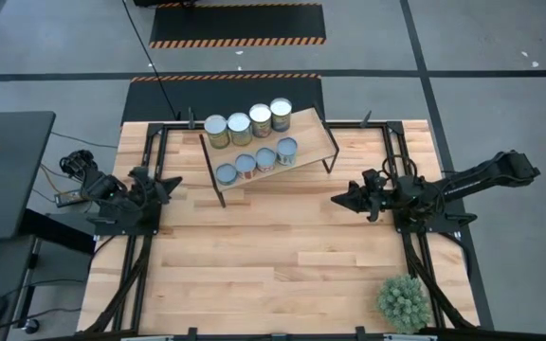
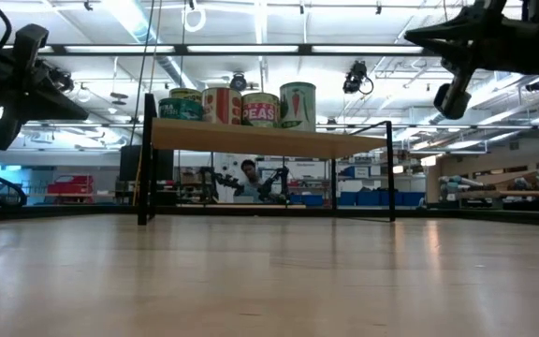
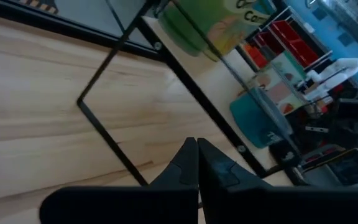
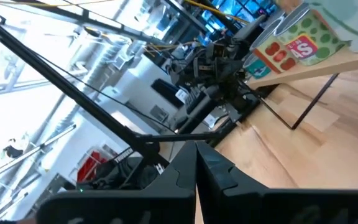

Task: Pick and place cans onto a shelf
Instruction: Return to Home Position

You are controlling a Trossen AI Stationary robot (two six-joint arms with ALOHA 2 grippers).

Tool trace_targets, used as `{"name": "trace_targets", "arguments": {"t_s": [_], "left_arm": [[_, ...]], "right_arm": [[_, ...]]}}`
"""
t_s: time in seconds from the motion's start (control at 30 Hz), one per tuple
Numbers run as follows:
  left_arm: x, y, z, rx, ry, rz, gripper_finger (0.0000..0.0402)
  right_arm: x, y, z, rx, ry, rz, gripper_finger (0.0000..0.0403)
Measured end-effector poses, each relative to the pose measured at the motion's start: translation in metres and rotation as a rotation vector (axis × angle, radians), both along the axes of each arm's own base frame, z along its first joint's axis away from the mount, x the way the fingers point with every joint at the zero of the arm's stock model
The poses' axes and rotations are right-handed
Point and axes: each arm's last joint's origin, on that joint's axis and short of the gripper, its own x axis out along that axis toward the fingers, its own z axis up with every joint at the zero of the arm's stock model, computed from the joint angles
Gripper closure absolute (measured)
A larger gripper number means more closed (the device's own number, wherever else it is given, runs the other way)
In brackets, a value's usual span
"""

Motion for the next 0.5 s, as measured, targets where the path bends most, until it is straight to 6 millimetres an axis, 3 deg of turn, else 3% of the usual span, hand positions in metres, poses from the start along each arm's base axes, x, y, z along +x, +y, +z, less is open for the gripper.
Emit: {"name": "trace_targets", "arguments": {"t_s": [0.23,0.5], "left_arm": [[-0.004,0.003,-0.004,-0.029,0.003,0.022,0.0401],[-0.004,0.004,-0.004,-0.006,-0.016,0.054,0.0401]], "right_arm": [[-0.011,-0.002,-0.018,0.054,-0.041,-0.004,0.0398],[-0.011,-0.003,-0.019,0.033,-0.033,-0.019,0.0398]]}}
